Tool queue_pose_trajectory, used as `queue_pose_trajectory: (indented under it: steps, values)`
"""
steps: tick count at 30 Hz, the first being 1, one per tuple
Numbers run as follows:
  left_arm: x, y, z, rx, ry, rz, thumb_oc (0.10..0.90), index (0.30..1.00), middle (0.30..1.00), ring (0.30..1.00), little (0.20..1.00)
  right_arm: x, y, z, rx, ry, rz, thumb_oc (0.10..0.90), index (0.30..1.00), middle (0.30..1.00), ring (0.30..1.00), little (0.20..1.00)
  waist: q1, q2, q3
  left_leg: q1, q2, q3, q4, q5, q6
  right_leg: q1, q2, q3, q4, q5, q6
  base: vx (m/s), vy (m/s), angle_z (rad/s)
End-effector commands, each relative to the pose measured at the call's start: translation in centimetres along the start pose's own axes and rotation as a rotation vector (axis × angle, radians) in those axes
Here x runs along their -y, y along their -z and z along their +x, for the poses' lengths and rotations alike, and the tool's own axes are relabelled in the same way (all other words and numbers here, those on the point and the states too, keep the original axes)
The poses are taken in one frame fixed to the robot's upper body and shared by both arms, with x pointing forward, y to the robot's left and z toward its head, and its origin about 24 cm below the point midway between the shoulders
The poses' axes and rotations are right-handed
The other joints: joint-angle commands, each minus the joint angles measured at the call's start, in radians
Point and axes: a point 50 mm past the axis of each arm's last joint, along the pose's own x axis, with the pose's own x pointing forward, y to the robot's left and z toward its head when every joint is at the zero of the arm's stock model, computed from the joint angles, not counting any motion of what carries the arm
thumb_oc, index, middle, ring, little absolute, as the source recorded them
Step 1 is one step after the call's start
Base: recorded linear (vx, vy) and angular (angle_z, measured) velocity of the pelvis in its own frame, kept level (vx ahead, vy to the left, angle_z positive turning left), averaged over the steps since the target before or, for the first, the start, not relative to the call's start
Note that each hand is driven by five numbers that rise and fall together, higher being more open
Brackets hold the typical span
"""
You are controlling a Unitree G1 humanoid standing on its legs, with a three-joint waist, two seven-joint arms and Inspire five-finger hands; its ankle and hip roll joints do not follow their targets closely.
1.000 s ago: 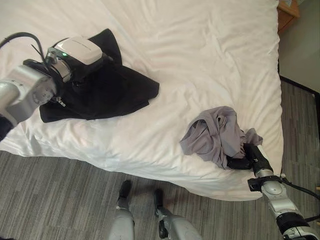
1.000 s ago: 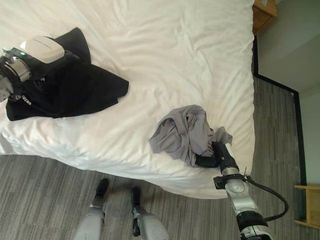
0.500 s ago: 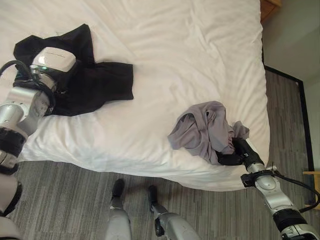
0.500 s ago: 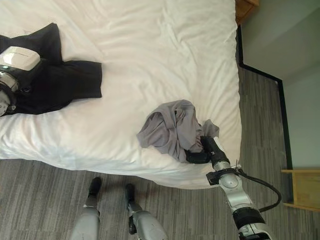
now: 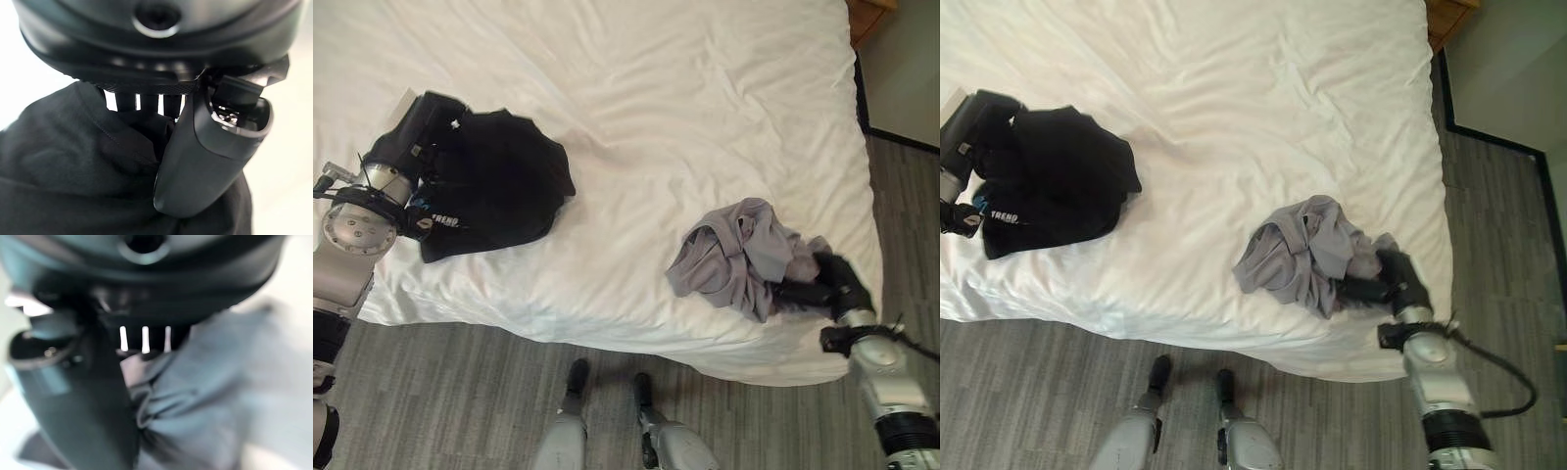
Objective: Pick up bed clothes into laundry basket.
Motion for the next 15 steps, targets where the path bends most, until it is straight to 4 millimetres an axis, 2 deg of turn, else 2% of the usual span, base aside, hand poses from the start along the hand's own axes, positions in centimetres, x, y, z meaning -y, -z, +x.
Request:
queue_pose_trajectory:
  steps: [1, 2, 4, 5, 7, 8, 9, 12, 13, 14, 15]
  values:
    - [-3.3, -5.0, 0.6, 0.314, -0.224, -0.229, 0.4, 0.3, 0.3, 0.3, 0.3, 4.7, -11.4, 1.5, 0.462, 0.137, 0.018, 0.4, 0.3, 0.3, 0.3, 0.3, -0.026, 0.039, -0.233, 0.097, 0.015, 0.059, 0.039, -0.17, 0.024, -0.026, -0.005, -0.007, 0.113, -0.123, 0.076, 0.03, 0.051, -0.02]
    - [-3.4, -5.4, 0.8, 0.335, -0.227, -0.269, 0.4, 0.3, 0.3, 0.3, 0.3, 4.6, -13.6, 1.7, 0.536, 0.116, 0.028, 0.4, 0.3, 0.3, 0.3, 0.3, -0.025, 0.04, -0.249, 0.105, 0.013, 0.059, 0.041, -0.173, 0.024, -0.016, -0.005, -0.005, 0.117, -0.126, 0.077, 0.04, 0.041, -0.01]
    - [-3.5, -6.2, 1.1, 0.375, -0.236, -0.327, 0.4, 0.3, 0.3, 0.3, 0.3, 4.2, -16.8, 2.1, 0.645, 0.095, 0.05, 0.4, 0.3, 0.3, 0.3, 0.3, -0.023, 0.044, -0.277, 0.124, 0.012, 0.068, 0.043, -0.18, 0.025, 0.0, -0.006, -0.005, 0.115, -0.125, 0.079, 0.01, 0.029, -0.03]
    - [-3.4, -6.2, 1.1, 0.373, -0.224, -0.324, 0.4, 0.3, 0.3, 0.3, 0.3, 4.1, -17.1, 2.2, 0.647, 0.092, 0.054, 0.4, 0.3, 0.3, 0.3, 0.3, -0.024, 0.045, -0.284, 0.13, 0.013, 0.072, 0.044, -0.182, 0.026, 0.004, -0.005, -0.002, 0.114, -0.125, 0.078, 0.0, 0.022, -0.03]
    - [-3.4, -7.4, 1.2, 0.435, -0.234, -0.387, 0.4, 0.3, 0.3, 0.3, 0.3, 2.9, -20.3, 2.0, 0.767, 0.044, 0.096, 0.4, 0.3, 0.3, 0.3, 0.3, -0.022, 0.043, -0.309, 0.143, 0.011, 0.08, 0.05, -0.188, 0.028, 0.015, -0.004, 0.005, 0.125, -0.131, 0.077, 0.01, 0.014, -0.13]
    - [-3.5, -7.4, 1.3, 0.433, -0.239, -0.391, 0.4, 0.3, 0.3, 0.3, 0.3, 2.8, -20.9, 2.2, 0.779, 0.041, 0.108, 0.4, 0.3, 0.3, 0.3, 0.3, -0.023, 0.045, -0.316, 0.147, 0.01, 0.082, 0.051, -0.19, 0.028, 0.019, -0.004, 0.006, 0.128, -0.133, 0.076, 0.01, 0.007, -0.22]
    - [-3.6, -8.1, 1.3, 0.473, -0.249, -0.415, 0.4, 0.3, 0.3, 0.3, 0.3, 2.4, -22.2, 2.0, 0.825, 0.029, 0.124, 0.4, 0.3, 0.3, 0.3, 0.3, -0.024, 0.044, -0.327, 0.152, 0.01, 0.084, 0.053, -0.192, 0.029, 0.024, -0.004, 0.009, 0.13, -0.135, 0.075, 0.01, 0.009, -0.16]
    - [-3.2, -9.0, 0.8, 0.535, -0.272, -0.447, 0.4, 0.3, 0.3, 0.3, 0.3, 1.8, -23.4, 1.1, 0.9, 0.014, 0.167, 0.4, 0.3, 0.3, 0.3, 0.3, -0.03, 0.046, -0.349, 0.163, 0.009, 0.091, 0.058, -0.2, 0.03, 0.037, -0.003, 0.016, 0.128, -0.139, 0.071, 0.0, 0.001, -0.03]
    - [-3.1, -9.0, 0.7, 0.533, -0.272, -0.446, 0.4, 0.3, 0.3, 0.3, 0.3, 1.8, -23.4, 1.1, 0.899, 0.013, 0.166, 0.4, 0.3, 0.3, 0.3, 0.3, -0.03, 0.046, -0.35, 0.164, 0.009, 0.092, 0.058, -0.2, 0.03, 0.038, -0.003, 0.017, 0.127, -0.138, 0.07, 0.0, 0.034, 0.0]
    - [-2.5, -8.8, -0.4, 0.578, -0.329, -0.53, 0.4, 0.3, 0.3, 0.3, 0.3, 1.7, -23.1, -0.1, 0.944, 0.016, 0.223, 0.4, 0.3, 0.3, 0.3, 0.3, -0.038, 0.043, -0.359, 0.165, 0.006, 0.093, 0.062, -0.2, 0.032, 0.038, -0.005, 0.023, 0.128, -0.135, 0.067, -0.01, 0.03, 0.0]
    - [-2.1, -8.2, -0.9, 0.564, -0.328, -0.546, 0.4, 0.3, 0.3, 0.3, 0.3, 1.7, -22.6, -0.3, 0.939, 0.015, 0.232, 0.4, 0.3, 0.3, 0.3, 0.3, -0.04, 0.044, -0.363, 0.166, 0.006, 0.094, 0.062, -0.201, 0.034, 0.039, -0.007, 0.025, 0.129, -0.136, 0.066, 0.0, 0.042, -0.01]
